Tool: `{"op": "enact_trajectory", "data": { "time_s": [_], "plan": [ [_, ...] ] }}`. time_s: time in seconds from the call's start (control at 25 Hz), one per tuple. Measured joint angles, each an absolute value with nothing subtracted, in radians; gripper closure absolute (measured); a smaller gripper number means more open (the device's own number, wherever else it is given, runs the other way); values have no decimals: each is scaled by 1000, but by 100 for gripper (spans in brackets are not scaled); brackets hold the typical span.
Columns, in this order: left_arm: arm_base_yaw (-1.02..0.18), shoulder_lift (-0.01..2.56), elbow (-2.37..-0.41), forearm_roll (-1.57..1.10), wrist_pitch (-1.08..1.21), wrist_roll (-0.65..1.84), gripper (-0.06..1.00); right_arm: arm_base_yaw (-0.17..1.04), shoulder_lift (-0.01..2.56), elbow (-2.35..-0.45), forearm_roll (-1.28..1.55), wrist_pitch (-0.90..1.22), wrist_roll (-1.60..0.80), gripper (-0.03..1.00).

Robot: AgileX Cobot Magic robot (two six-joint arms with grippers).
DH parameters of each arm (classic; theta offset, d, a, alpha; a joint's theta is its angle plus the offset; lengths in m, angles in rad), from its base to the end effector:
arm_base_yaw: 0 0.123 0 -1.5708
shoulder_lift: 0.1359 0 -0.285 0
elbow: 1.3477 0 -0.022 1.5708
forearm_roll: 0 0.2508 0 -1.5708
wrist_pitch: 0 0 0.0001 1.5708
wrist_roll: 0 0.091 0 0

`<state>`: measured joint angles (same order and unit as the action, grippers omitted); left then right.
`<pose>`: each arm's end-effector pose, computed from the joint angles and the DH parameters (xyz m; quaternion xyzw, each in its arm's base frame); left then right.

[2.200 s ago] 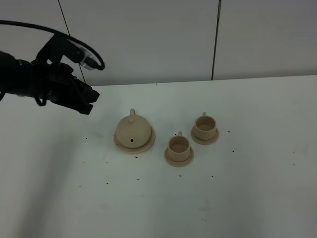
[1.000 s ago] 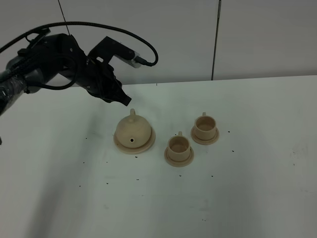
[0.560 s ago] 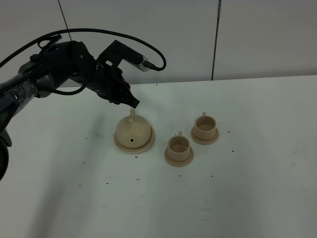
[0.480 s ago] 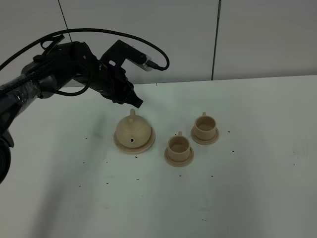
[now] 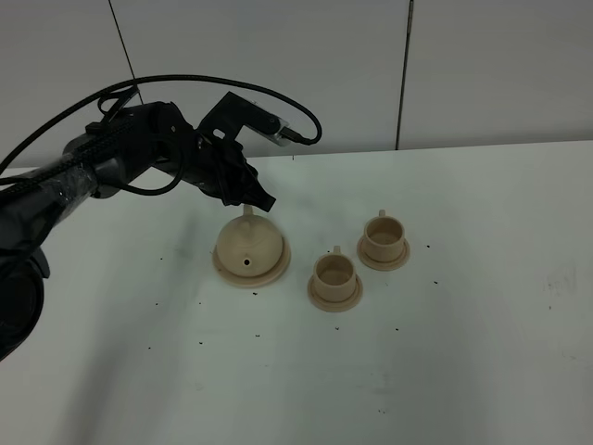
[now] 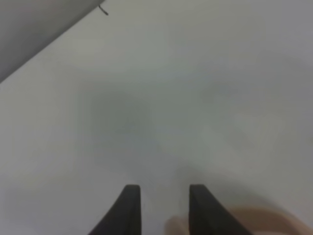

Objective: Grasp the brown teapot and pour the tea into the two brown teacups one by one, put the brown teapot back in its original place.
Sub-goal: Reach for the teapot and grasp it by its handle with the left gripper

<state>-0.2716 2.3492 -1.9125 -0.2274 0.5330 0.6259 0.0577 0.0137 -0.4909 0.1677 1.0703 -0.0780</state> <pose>0.5049 -0.1515 0.1625 0.3404 0.8742 -0.0268 0.3453 -0.0035 0.0132 0.2750 -0.0609 0.8564 0.0786 0.5067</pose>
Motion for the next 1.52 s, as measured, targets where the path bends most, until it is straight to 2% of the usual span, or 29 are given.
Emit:
{"op": "enact_trajectory", "data": {
  "time_s": [1.52],
  "plan": [
    [-273, 2395, -1918, -261, 522, 625, 64, 58, 14, -489, 168, 1070, -77, 72]
  ]
}}
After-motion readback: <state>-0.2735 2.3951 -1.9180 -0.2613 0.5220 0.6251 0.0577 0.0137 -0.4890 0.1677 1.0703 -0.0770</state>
